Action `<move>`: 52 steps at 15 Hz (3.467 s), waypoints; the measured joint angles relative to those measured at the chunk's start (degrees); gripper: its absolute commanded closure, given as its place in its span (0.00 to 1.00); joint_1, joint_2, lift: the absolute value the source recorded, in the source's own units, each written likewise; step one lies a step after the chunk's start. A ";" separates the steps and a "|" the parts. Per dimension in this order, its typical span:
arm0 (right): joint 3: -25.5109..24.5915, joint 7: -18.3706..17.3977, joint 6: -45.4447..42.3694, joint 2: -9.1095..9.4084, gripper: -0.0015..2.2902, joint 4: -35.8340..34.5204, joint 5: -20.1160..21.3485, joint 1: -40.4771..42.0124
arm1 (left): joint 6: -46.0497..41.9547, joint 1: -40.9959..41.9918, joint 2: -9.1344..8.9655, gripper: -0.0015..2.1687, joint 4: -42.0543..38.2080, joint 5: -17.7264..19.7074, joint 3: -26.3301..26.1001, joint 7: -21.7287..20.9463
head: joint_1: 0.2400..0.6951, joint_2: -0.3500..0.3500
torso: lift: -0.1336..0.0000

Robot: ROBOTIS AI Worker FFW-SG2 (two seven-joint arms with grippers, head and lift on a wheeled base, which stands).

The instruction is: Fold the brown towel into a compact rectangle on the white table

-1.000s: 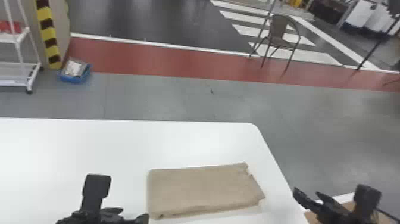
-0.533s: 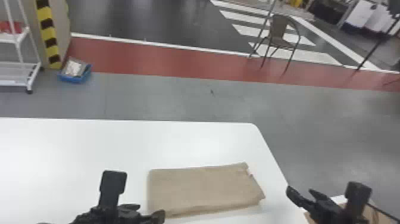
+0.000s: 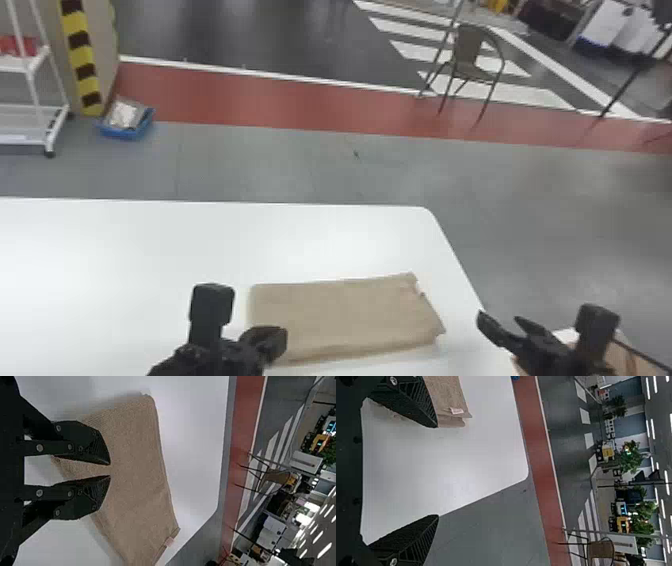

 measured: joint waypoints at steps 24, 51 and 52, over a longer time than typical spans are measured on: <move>3.81 -0.53 -0.73 -0.33 0.04 1.59 0.04 -2.60 | -11.26 -4.37 -1.54 0.82 13.67 -9.57 -3.55 3.76 | 1.00 0.00 | 1.00; 2.92 0.43 0.00 -0.90 0.04 1.89 -1.02 -2.99 | -10.56 -6.42 -3.56 0.82 16.76 -14.21 -5.94 1.88 | 1.00 0.00 | 1.00; 3.03 0.41 0.00 -0.95 0.04 1.96 -1.03 -3.05 | -11.00 -6.77 -3.58 0.82 17.86 -15.42 -5.95 2.53 | 1.00 0.00 | 1.00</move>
